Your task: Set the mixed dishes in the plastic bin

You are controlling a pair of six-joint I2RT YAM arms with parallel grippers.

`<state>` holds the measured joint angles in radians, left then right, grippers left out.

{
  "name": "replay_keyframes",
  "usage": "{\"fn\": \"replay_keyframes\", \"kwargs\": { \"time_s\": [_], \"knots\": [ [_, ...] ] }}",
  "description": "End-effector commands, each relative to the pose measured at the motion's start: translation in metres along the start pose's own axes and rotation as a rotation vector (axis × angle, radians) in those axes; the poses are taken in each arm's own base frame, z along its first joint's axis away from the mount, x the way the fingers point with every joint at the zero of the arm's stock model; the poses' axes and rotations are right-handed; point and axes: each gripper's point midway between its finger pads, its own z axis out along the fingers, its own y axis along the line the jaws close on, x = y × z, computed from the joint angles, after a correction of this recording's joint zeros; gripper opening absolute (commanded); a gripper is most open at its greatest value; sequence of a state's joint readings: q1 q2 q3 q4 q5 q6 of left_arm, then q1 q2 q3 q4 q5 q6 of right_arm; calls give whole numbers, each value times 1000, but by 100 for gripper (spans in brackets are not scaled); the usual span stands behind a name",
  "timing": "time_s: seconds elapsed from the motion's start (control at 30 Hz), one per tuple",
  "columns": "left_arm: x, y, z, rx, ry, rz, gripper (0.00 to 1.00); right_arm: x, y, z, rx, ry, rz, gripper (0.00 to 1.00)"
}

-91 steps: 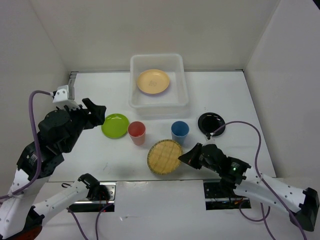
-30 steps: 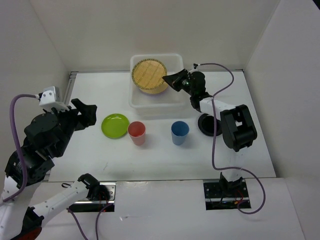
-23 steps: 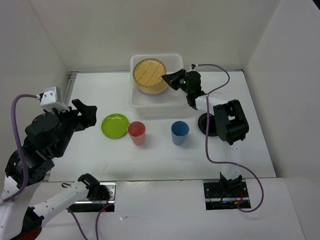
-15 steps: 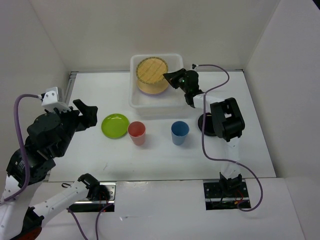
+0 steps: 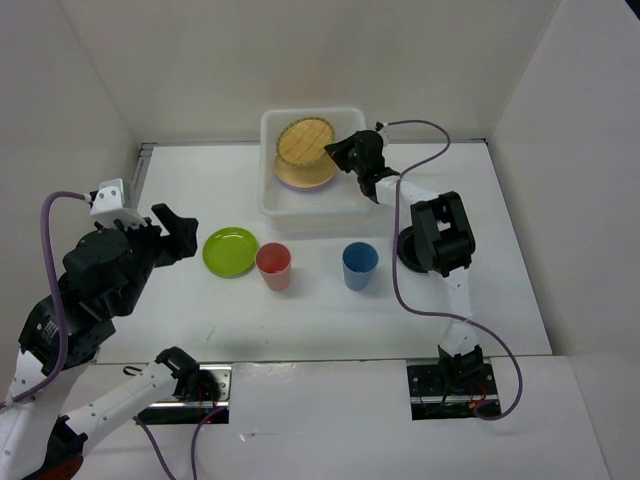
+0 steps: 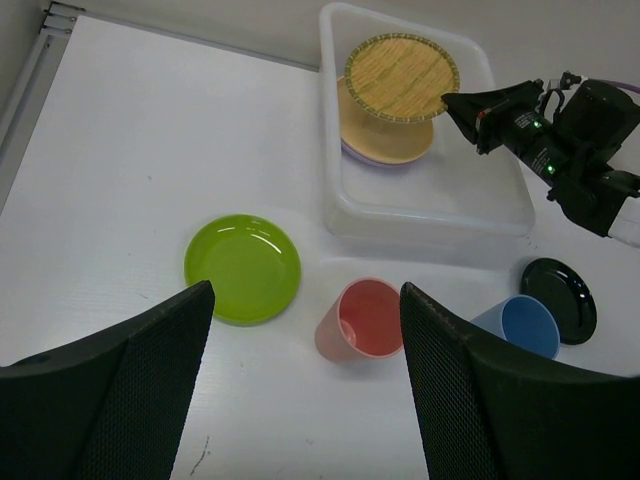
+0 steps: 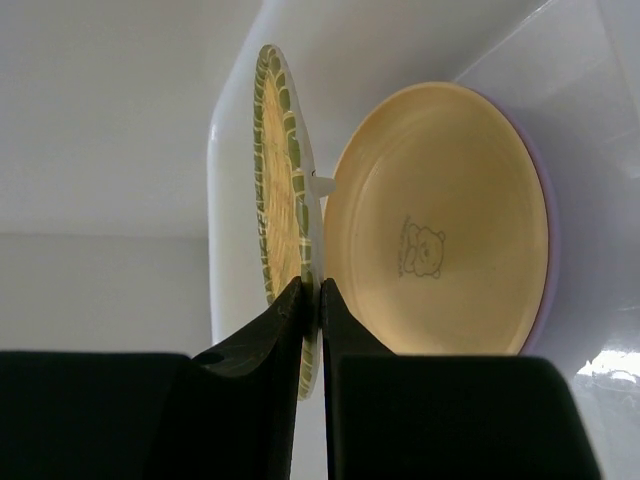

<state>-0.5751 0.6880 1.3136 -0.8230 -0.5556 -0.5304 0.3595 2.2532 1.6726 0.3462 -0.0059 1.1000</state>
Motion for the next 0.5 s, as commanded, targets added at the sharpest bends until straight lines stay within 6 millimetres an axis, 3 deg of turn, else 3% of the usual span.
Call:
{"fn": "replay_keyframes", "kwargs": {
  "time_s": [0.0, 0.17, 0.33, 0.43, 0.47],
  "knots": [
    [-7, -3, 0, 13, -33, -33, 82, -2, 25, 8, -23, -43, -53, 0],
    [-10, -1, -3, 6, -46, -37, 83, 8, 14, 15, 48, -39, -116, 0],
    [-11, 0, -5, 10, -53, -42, 83, 6, 12, 15, 84, -61, -165, 0],
    [-8, 1, -4, 6, -46, -37, 83, 3, 16, 14, 112, -86, -204, 5],
    [-8, 1, -4, 6, -46, -37, 83, 10, 13, 16, 127, -84, -219, 12]
  ]
}}
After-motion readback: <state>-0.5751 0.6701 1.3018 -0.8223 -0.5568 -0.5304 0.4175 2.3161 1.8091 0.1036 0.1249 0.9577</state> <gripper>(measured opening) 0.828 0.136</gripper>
